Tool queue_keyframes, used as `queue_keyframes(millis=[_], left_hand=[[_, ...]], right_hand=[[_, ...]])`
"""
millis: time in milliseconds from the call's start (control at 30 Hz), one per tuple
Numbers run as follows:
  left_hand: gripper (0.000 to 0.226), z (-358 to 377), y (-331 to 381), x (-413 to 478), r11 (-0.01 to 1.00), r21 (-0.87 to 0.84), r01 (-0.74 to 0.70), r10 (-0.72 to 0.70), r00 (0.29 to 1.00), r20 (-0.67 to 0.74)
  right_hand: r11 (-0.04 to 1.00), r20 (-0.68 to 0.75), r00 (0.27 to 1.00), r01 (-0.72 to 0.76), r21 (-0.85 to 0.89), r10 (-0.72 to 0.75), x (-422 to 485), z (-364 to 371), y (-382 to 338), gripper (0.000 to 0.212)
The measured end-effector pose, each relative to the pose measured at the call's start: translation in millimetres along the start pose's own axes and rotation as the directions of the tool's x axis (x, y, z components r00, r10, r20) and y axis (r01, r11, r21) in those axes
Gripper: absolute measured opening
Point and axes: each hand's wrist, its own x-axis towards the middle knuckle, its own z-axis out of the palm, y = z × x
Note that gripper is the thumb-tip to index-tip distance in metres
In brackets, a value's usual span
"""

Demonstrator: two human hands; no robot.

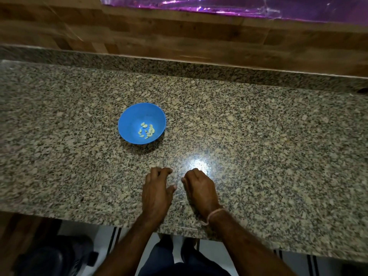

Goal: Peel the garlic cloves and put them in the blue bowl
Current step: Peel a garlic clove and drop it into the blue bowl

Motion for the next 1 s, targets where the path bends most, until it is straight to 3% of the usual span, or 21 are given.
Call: queue_keyframes(millis=[200,267,367,500,567,767,900,933,1000], left_hand=[[0.03,4,6,1,0.995,-0.102,0.017,-0.018,1.0,-0.001],[0.015,4,10,1,0.973,-0.22,0.075,-0.078,0.997,-0.001],[0.007,4,16,4,0.856,-0.486,0.179,-0.178,0.983,0.049],[0.016,8,16,2,0.778,-0.581,0.238,-0.24,0.968,0.075],[0.016,10,17,0,0.781,-0.564,0.269,-0.266,0.96,0.089],[0.021,7,23,-2,0.809,-0.511,0.29,-0.269,0.956,0.117],[0.019,8,22,-3,0.804,-0.521,0.286,-0.266,0.957,0.115],[0.015,8,21,-3,0.835,-0.493,0.245,-0.24,0.968,0.073],[0.004,6,12,-4,0.951,-0.296,0.091,-0.117,0.99,-0.073]], right_hand=[[0.996,0.01,0.996,-0.085,0.039,0.085,3,-1,-6,0.017],[0.946,0.089,0.974,-0.226,0.234,0.21,7,-8,-9,0.02],[0.597,0.282,0.862,-0.497,0.629,0.42,10,-19,-11,0.021],[0.2,0.466,0.761,-0.595,0.778,0.451,4,-25,-20,0.016],[0.126,0.487,0.749,-0.593,0.796,0.45,1,-27,-22,0.015],[0.317,0.377,0.821,-0.528,0.788,0.429,-4,-29,-21,0.009],[0.36,0.383,0.82,-0.542,0.76,0.426,-3,-32,-21,0.011],[0.418,0.367,0.827,-0.54,0.731,0.426,-2,-33,-20,0.011],[0.689,0.29,0.882,-0.471,0.551,0.371,5,-32,-14,0.013]])
